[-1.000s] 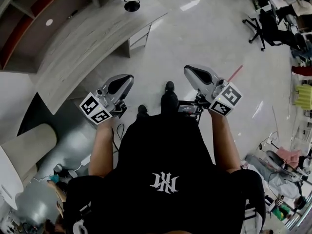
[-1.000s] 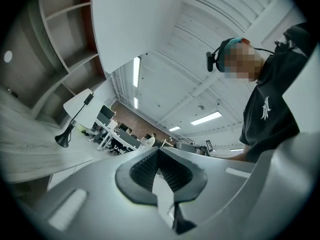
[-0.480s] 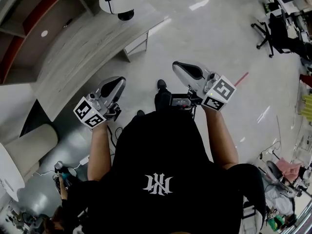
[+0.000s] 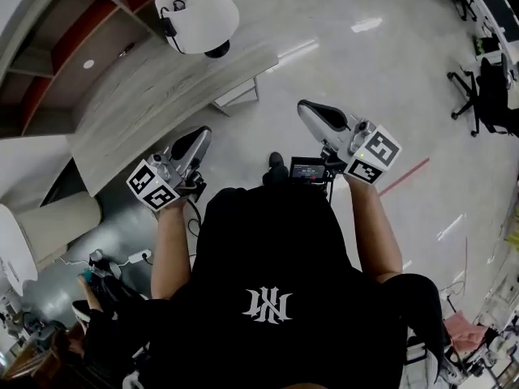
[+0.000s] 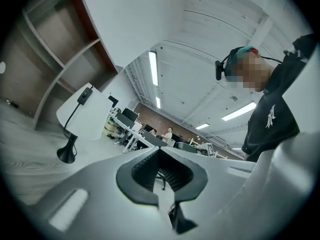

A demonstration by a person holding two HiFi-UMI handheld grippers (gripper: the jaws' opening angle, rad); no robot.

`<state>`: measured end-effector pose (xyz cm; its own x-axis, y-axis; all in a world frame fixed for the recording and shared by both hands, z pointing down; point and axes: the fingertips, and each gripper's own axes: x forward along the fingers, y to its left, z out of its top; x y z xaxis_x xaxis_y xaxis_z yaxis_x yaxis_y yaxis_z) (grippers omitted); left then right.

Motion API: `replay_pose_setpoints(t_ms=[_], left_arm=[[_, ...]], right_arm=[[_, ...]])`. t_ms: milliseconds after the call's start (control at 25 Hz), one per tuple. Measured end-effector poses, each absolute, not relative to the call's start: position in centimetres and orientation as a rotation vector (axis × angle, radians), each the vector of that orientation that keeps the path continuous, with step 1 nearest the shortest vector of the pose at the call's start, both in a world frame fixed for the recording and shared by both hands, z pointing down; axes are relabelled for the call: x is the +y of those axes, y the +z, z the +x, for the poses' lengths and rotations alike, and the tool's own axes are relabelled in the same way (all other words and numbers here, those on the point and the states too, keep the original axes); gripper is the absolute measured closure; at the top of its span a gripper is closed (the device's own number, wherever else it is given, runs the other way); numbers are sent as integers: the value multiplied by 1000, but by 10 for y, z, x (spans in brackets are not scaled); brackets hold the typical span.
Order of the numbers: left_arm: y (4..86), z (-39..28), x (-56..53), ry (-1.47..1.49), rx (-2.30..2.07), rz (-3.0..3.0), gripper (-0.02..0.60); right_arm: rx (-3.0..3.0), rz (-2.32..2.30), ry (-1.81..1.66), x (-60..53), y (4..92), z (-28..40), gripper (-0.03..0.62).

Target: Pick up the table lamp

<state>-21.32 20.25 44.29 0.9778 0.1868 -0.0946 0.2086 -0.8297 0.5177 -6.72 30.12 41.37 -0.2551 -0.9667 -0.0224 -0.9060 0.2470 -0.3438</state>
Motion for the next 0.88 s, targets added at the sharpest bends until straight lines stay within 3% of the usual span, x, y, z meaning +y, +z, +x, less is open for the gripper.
replay_pose_setpoints(t_ms=[880], left_arm=[[503, -97, 35, -69, -118, 2470, 584]], right_arm=[[2383, -1633, -555, 142, 458, 123, 594]])
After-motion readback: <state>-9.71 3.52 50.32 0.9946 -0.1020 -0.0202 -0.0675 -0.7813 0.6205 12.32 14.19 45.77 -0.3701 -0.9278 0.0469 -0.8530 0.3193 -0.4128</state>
